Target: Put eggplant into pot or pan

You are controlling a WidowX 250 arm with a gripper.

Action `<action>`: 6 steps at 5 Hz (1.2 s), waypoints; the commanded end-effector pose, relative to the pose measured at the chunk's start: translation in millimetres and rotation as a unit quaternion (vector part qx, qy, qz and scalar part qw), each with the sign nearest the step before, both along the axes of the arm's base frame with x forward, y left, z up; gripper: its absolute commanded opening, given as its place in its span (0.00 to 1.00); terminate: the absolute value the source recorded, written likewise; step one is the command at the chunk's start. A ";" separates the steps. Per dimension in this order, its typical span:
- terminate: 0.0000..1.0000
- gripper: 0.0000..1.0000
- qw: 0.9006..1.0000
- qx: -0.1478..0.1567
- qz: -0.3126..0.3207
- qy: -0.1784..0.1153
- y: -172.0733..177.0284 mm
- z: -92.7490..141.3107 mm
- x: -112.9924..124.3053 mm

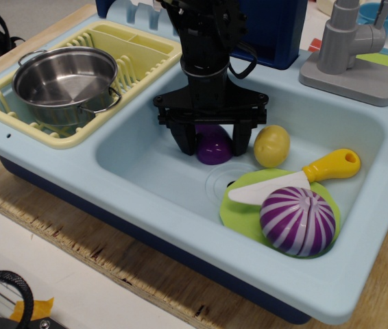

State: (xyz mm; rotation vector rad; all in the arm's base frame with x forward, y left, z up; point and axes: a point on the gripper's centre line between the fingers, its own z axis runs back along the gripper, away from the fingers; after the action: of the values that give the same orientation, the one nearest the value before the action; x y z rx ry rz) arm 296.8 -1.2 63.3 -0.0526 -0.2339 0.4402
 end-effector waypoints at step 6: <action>0.00 0.00 0.989 0.062 0.080 -0.106 17.8 122.0 -28.7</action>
State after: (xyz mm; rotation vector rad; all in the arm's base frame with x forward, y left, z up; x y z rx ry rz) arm 269.1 30.0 177.8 0.0468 -0.4447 0.6077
